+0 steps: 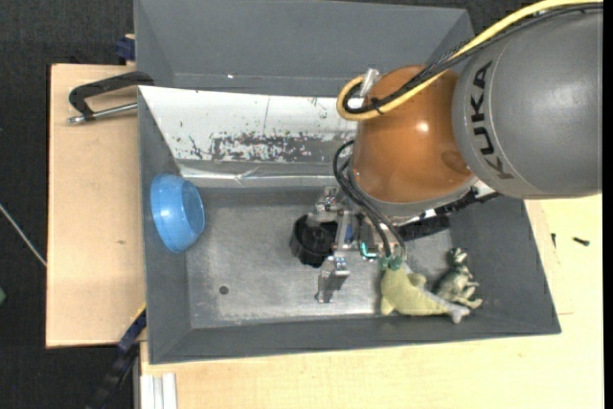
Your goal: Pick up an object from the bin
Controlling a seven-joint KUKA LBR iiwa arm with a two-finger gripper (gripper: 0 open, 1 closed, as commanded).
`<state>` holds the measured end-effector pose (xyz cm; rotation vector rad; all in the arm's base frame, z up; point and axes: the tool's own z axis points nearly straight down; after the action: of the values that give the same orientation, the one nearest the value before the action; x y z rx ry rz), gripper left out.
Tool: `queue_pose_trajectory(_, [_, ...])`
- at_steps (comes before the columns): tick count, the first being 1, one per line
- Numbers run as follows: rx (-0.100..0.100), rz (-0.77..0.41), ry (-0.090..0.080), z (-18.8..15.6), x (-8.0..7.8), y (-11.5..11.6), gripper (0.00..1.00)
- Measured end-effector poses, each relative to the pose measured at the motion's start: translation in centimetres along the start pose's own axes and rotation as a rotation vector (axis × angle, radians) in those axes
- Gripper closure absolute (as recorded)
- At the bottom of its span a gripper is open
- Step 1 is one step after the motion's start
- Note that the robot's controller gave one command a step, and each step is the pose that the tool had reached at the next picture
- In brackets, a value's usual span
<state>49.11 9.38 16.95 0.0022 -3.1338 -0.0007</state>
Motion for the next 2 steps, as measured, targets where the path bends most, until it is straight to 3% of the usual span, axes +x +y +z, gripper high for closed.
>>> queue_pose_trajectory(1, [0.0,-0.218,-0.018,8.5,-7.3,-4.4,0.0])
queue_pose_trajectory(2, [-0.007,-0.119,-0.028,9.1,-9.4,-10.6,0.0])
